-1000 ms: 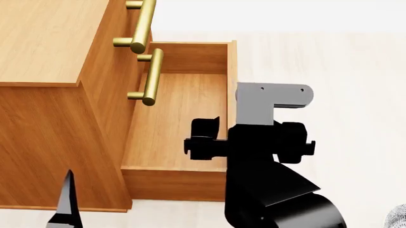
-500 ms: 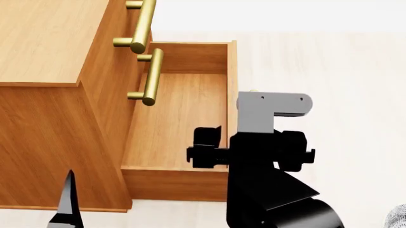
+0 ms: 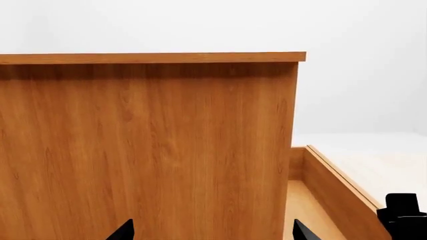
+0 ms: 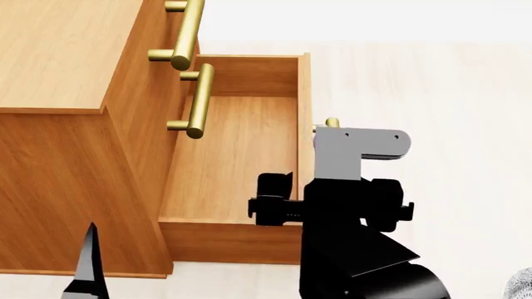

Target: Put the bowl in the bottom drawer of the cabinet and close it.

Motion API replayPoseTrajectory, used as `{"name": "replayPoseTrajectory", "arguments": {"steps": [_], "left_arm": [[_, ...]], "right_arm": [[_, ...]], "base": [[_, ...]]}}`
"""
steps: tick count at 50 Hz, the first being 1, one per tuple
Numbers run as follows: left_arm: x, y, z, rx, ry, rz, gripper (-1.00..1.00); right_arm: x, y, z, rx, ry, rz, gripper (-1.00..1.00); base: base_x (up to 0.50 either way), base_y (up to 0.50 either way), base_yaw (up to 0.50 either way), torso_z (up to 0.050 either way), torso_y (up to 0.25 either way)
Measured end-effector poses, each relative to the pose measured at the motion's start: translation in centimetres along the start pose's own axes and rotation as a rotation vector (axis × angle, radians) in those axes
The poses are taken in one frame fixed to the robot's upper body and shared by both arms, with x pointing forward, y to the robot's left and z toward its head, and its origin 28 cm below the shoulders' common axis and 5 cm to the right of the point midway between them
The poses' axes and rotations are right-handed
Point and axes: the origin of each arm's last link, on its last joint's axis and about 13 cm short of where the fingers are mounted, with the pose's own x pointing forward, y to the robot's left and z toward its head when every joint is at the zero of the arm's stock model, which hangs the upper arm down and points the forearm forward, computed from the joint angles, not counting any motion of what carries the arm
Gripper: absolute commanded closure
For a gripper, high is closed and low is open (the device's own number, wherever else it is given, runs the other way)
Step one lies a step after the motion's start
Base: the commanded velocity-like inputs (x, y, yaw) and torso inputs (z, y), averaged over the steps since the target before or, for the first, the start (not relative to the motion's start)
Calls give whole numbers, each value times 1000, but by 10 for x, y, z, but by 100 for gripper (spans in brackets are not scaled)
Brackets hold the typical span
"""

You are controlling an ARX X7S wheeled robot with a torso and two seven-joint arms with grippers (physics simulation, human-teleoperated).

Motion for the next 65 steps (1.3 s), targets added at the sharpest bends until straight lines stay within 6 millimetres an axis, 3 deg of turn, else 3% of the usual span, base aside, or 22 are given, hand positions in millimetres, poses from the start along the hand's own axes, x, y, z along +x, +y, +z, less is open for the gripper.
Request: {"name": "replayPoseTrajectory", "arguments": {"steps": [32, 65], "left_arm": [[-1, 1, 1, -1, 0, 3, -100], [0, 2, 0, -1, -1, 8, -100]], "right_arm": [[11, -3, 9, 64, 74, 33, -100], [29, -3, 2, 125, 128, 48, -100]], "base": [[0, 0, 0, 0, 0], [0, 0, 0, 0, 0]]}}
